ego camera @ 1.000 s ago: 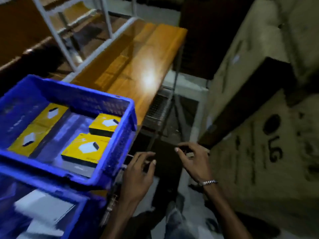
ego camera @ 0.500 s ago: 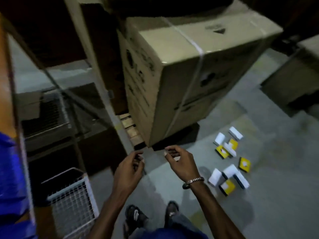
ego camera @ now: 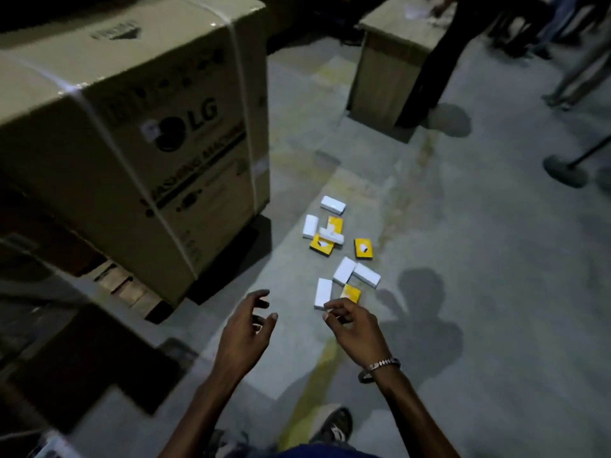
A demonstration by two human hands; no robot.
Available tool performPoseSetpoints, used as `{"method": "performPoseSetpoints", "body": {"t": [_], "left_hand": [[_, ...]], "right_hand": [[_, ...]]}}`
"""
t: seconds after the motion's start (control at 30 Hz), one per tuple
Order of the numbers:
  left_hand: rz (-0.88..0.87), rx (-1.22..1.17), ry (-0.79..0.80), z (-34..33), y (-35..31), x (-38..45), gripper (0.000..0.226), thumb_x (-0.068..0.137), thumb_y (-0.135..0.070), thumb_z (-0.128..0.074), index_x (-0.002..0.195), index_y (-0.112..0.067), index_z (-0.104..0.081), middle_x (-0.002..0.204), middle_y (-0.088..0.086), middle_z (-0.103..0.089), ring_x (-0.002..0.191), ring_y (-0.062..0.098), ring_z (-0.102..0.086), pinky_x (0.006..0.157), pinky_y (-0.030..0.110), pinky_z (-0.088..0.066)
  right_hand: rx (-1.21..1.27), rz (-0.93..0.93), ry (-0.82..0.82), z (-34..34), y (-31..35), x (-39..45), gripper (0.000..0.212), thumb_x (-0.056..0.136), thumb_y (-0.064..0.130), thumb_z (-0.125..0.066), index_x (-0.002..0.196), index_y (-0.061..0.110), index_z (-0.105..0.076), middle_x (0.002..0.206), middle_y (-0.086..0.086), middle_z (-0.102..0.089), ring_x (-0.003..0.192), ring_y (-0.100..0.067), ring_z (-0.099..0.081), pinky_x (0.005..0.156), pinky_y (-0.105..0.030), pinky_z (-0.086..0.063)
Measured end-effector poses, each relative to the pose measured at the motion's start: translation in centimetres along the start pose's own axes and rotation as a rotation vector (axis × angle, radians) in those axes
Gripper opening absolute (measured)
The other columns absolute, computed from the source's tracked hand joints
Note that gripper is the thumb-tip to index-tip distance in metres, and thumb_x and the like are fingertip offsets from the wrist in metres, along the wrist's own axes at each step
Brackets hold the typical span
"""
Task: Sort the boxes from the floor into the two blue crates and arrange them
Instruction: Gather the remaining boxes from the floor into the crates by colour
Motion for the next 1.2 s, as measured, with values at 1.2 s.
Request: {"method": "performPoseSetpoints", "body": {"t": [1.2], "left_hand": [[0.509, -0.138, 0.006, -49.3, -4.5, 34.1, 0.024, 0.090, -0.020, -0.071, 0.100, -0.040, -0.063, 0.088, -0.010, -0.073, 0.072, 0.002, -0.072, 0.067, 0.024, -0.050]], "right_hand": [[-0.148, -0.429, 0.106, 25.2, -37.1, 46.0, 0.009, 0.081, 0.031, -0.071, 0.085, 0.024, -0.075, 0.089, -0.003, -0.078, 0.090, -0.025, -0.075, 0.084, -0.042, -0.059]]}}
Point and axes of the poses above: each hand's wrist, its own x-axis towards the middle knuckle, its own z-axis out of the back of the hand, y = z × x, the point moved 3 cm from there along x, towards the middle knuckle
